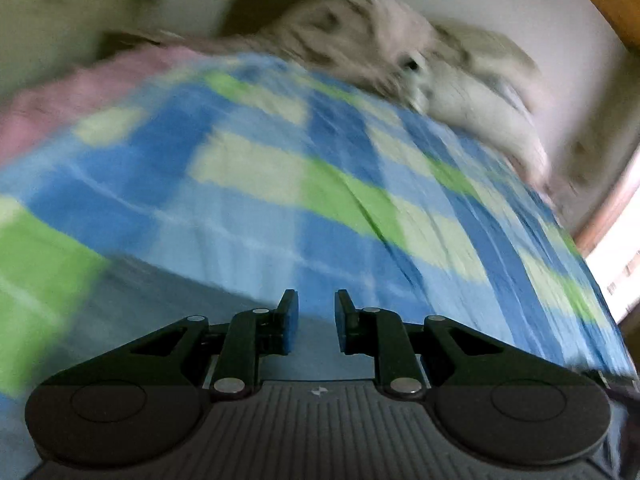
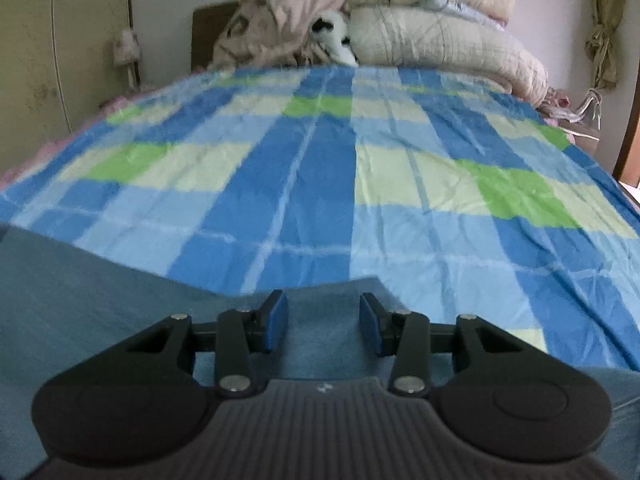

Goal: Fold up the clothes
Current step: 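Open the left tool and release the jeans edge, then grasp the striped elastic waistband with the right tool, then lift the waistband with the right tool and fold it toward the leg hems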

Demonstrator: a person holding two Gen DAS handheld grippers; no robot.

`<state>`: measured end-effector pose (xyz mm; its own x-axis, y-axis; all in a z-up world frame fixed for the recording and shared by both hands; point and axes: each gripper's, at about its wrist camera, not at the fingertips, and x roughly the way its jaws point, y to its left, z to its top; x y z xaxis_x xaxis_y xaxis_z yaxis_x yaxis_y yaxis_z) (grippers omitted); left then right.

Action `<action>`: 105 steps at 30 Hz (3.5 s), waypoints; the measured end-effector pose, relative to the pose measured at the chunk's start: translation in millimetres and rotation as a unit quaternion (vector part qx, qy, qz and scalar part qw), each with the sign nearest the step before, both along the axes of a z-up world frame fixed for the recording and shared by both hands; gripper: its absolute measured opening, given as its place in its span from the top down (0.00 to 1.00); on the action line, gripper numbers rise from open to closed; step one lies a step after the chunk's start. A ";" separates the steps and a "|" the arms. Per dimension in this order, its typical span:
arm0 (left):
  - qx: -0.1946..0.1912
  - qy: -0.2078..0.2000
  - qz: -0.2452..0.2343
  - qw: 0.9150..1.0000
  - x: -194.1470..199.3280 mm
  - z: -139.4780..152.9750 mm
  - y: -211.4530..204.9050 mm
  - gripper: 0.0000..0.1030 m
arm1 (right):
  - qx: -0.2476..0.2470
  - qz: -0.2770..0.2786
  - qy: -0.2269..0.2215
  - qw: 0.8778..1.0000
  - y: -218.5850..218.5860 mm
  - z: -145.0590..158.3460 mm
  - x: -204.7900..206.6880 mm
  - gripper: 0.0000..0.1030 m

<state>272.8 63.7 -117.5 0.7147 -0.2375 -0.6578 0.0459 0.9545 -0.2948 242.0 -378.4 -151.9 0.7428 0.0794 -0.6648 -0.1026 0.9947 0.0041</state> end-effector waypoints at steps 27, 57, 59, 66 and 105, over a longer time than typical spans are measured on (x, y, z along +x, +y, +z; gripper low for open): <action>0.031 0.045 -0.018 0.998 -86.4 -6.5 -60.5 0.54 | 0.028 -0.138 -0.044 0.989 -67.8 30.4 -122.8 0.69; 0.072 0.112 0.040 0.990 -121.8 -19.5 -111.1 0.42 | 0.124 -0.291 -0.058 0.947 -214.9 15.9 -252.2 1.00; 0.064 0.117 0.049 0.990 -118.8 -22.3 -105.1 0.42 | 0.140 -0.298 -0.059 0.943 -220.3 11.0 -254.2 1.00; 0.073 0.127 0.054 0.988 -126.4 -11.0 -106.3 0.33 | 0.153 -0.285 -0.081 0.943 -210.7 37.1 -273.9 0.89; 0.035 0.155 0.013 0.987 -141.9 6.2 -157.7 0.12 | 0.417 -0.284 -0.110 0.857 -276.1 -23.7 -295.5 0.24</action>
<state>130.9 -94.0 -111.2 0.4820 -0.1684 -0.8598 -0.0616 0.9724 -0.2249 -53.4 -654.6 -175.6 0.9188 0.0438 -0.3922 0.3070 0.5454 0.7800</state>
